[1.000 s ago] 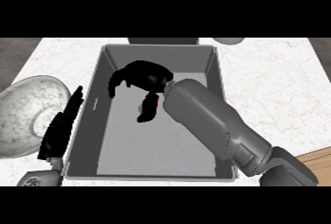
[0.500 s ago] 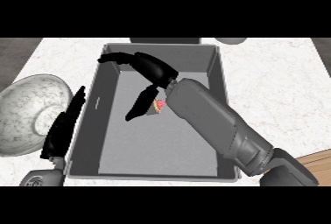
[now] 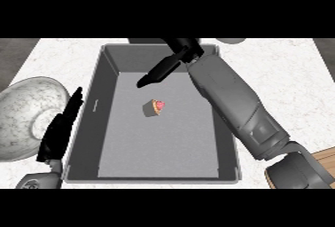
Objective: Pick the cupcake from the cutting board and place it in the cardboard box
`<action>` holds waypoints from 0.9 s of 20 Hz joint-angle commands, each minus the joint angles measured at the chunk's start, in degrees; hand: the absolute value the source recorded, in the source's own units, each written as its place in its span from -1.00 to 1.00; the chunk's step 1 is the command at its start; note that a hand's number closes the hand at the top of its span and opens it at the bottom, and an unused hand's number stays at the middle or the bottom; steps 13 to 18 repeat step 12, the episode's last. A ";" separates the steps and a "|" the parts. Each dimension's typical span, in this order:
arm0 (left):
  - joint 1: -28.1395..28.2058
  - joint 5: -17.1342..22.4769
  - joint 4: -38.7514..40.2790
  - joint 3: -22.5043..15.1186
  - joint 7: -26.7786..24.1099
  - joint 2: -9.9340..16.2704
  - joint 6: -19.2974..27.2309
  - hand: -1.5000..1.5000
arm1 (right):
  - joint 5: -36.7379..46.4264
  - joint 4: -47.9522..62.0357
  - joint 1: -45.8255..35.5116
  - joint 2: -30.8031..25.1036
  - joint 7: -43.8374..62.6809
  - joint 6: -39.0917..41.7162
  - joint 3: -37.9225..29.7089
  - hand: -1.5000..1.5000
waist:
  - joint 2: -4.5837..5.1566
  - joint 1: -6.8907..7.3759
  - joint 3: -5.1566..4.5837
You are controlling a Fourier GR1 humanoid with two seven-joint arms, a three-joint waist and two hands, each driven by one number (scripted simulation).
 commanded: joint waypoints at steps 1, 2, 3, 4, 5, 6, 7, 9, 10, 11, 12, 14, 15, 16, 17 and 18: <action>0.98 0.33 -3.12 -0.96 2.57 -0.53 -0.61 0.00 | -1.65 6.72 -1.87 -5.72 -1.69 2.80 -4.57 -1.00 | 0.03 -0.03 0.05; -1.61 0.78 -1.37 0.67 1.73 0.36 -0.47 0.00 | -2.60 7.69 -2.13 -6.26 -2.82 2.15 -6.12 -1.00 | 0.36 -0.07 0.03; -0.92 0.20 0.67 -0.01 -0.63 -0.24 -0.23 0.00 | -3.16 8.93 -3.00 -8.50 -2.68 4.99 -6.87 -1.00 | 0.82 0.35 0.00; -1.25 0.16 -0.99 -0.01 0.75 0.00 -0.24 0.00 | -3.21 10.38 -3.00 -9.65 -2.81 6.33 -7.22 -1.00 | 0.82 0.78 0.04; 1.42 1.02 -0.19 0.46 -2.64 0.39 -1.03 0.00 | -4.21 10.67 -4.58 -11.97 -1.71 7.97 -8.52 -1.00 | 0.69 0.89 0.00; 0.21 -0.21 -0.43 -0.50 -1.72 -0.54 0.14 0.00 | -4.22 11.12 -1.95 -14.61 -4.53 11.34 -8.61 -1.00 | 1.10 0.75 0.08; -2.02 0.77 -0.32 0.21 -0.10 0.09 -0.81 0.00 | -3.35 12.60 -3.13 -13.92 -4.58 10.01 -8.26 -1.00 | 1.29 1.30 0.07; -1.77 0.20 0.09 0.10 -0.11 0.04 -0.43 0.00 | -3.63 13.38 -2.93 -16.47 -6.21 13.66 -8.91 -1.00 | 1.35 1.39 0.10; -1.87 0.08 -0.62 -0.92 -0.27 -0.91 -0.30 0.00 | -2.38 13.91 -2.97 -16.90 -7.12 13.98 -7.98 -1.00 | 1.38 1.68 0.11; -1.31 -0.43 -0.31 -1.40 -0.60 -1.25 0.01 0.00 | -2.49 14.10 -3.76 -17.83 -7.14 15.26 -8.19 -1.00 | 1.73 2.39 0.12; -0.52 1.06 -1.84 -0.90 -0.39 0.10 -2.12 0.00 | -1.85 14.68 -3.07 -18.88 -7.85 16.61 -7.77 -1.00 | 1.44 2.52 0.13; -0.52 1.06 -1.84 -0.90 -0.39 0.10 -2.12 0.00 | -1.85 14.68 -3.07 -18.88 -7.85 16.61 -7.77 -1.00 | 1.44 2.52 0.13; -0.52 1.06 -1.84 -0.90 -0.39 0.10 -2.12 0.00 | -1.85 14.68 -3.07 -18.88 -7.85 16.61 -7.77 -1.00 | 1.44 2.52 0.13; -0.52 1.06 -1.84 -0.90 -0.39 0.10 -2.12 0.00 | -1.85 14.68 -3.07 -18.88 -7.85 16.61 -7.77 -1.00 | 1.44 2.52 0.13; -0.52 1.06 -1.84 -0.90 -0.39 0.10 -2.12 0.00 | -1.85 14.68 -3.07 -18.88 -7.85 16.61 -7.77 -1.00 | 1.44 2.52 0.13; -0.52 1.06 -1.84 -0.90 -0.39 0.10 -2.12 0.00 | -1.85 14.68 -3.07 -18.88 -7.85 16.61 -7.77 -1.00 | 1.44 2.52 0.13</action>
